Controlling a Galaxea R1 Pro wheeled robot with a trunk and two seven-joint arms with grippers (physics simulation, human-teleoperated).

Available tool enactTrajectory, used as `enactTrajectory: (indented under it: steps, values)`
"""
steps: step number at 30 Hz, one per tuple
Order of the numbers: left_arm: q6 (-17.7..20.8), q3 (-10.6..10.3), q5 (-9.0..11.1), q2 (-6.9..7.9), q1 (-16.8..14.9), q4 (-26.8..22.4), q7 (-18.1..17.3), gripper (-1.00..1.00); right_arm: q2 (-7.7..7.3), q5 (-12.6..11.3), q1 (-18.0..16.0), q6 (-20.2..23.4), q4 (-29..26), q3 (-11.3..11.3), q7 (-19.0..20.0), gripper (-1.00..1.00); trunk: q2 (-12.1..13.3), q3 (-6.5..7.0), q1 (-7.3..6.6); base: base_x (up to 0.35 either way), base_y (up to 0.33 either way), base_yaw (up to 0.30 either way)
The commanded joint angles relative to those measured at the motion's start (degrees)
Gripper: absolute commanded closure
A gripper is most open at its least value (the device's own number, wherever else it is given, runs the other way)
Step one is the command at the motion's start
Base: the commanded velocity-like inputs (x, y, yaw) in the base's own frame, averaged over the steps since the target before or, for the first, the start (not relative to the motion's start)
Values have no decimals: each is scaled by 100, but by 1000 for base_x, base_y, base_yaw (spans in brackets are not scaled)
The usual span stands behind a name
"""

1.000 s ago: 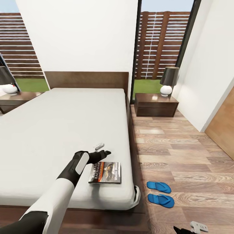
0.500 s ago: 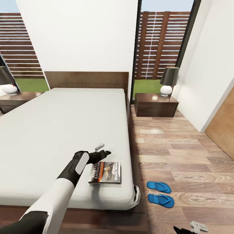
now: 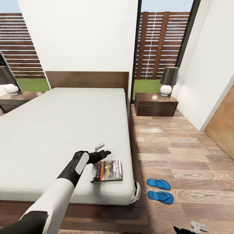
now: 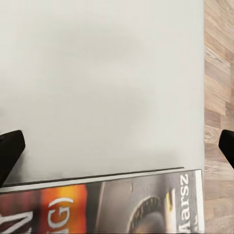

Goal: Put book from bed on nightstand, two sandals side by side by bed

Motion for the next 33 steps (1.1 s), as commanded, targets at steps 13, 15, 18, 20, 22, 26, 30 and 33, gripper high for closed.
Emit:
enactTrajectory:
  steps: [13, 15, 18, 20, 22, 26, 30, 33]
  values:
    - [22, 11, -7, -2, -1, -3, -15, -100, 2, -51, -10, -35, 27, 49, 40, -100, -2, -5, -3, -20, 5, 0]
    - [22, 11, -7, -2, -1, -3, -15, -100, 2, -51, -10, -35, 24, 49, 39, -100, -2, -5, -3, 0, 0, 0]
    - [22, 11, -7, -1, 0, -3, -15, -100, 2, -51, -10, -35, 25, 49, 37, -100, -2, -5, -3, -21, 0, 0]
    - [22, 11, -7, -2, -2, -3, -15, -100, 2, -55, -10, -35, 25, 49, 40, -100, -2, -5, -3, -209, 0, 0]
    - [22, 11, -7, -2, -3, -3, -15, -100, 2, -54, -10, -35, 26, 49, 39, -100, -2, -5, -3, -101, 0, 0]
    - [22, 11, -7, -2, -1, -3, -15, -100, 2, -52, -10, -37, 25, 49, 36, -100, -2, -5, -3, -33, 0, 0]
    - [22, 2, 2, -2, 0, -37, -15, -100, 2, -46, -10, -79, 27, 49, 33, -100, -2, -5, -3, -4, 0, 0]
    - [22, 2, 2, -2, 0, -38, -15, -100, 2, -44, -10, -142, 26, 49, 33, -100, -2, -5, -3, 0, 0, 0]
